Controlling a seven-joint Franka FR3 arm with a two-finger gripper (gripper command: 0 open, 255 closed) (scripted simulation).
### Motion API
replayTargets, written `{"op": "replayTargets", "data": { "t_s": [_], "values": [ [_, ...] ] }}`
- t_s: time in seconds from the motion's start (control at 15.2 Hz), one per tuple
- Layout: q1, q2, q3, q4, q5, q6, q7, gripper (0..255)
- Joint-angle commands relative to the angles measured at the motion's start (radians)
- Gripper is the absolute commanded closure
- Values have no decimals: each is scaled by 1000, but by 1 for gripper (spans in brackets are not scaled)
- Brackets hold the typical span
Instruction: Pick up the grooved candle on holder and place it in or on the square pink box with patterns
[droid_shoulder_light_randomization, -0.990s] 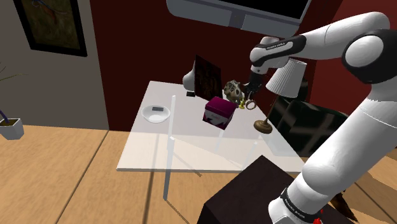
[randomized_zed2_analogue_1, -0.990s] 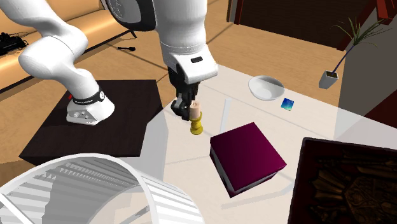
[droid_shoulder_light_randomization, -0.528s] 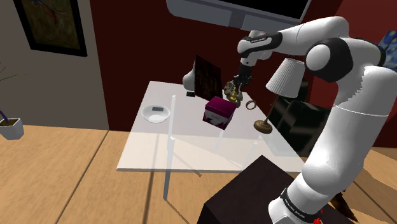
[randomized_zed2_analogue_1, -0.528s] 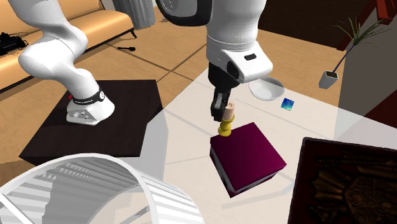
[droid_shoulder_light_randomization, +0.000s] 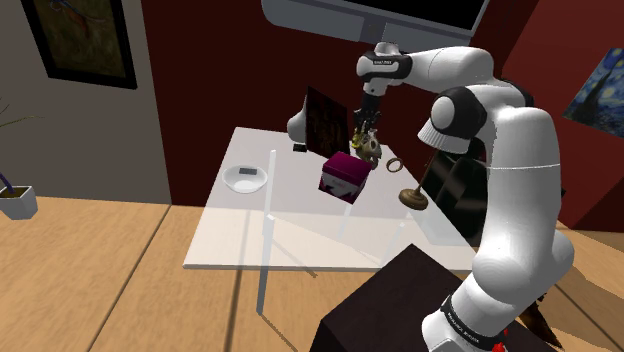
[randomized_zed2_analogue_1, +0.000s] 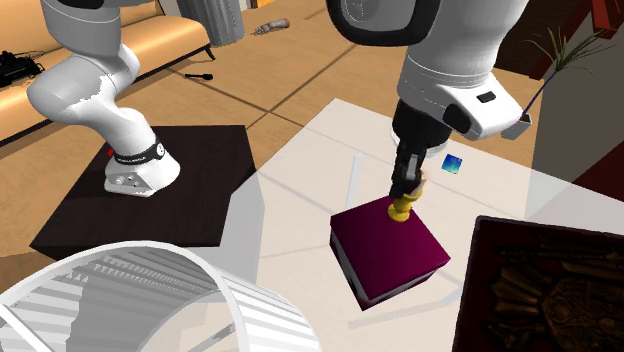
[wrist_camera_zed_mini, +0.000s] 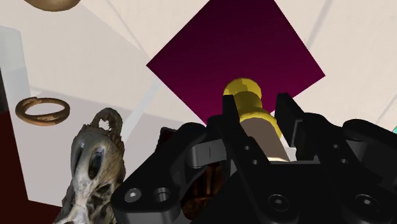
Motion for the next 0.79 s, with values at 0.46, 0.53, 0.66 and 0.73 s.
{"op": "replayTargets", "data": {
  "t_s": [0.46,0.53,0.66,0.73],
  "values": [
    [5,21,5,-84,7,104,-5,255],
    [5,23,5,-94,8,116,-6,255],
    [6,28,6,-114,10,140,-7,255],
    [6,31,7,-123,11,152,-8,255]
  ]
}}
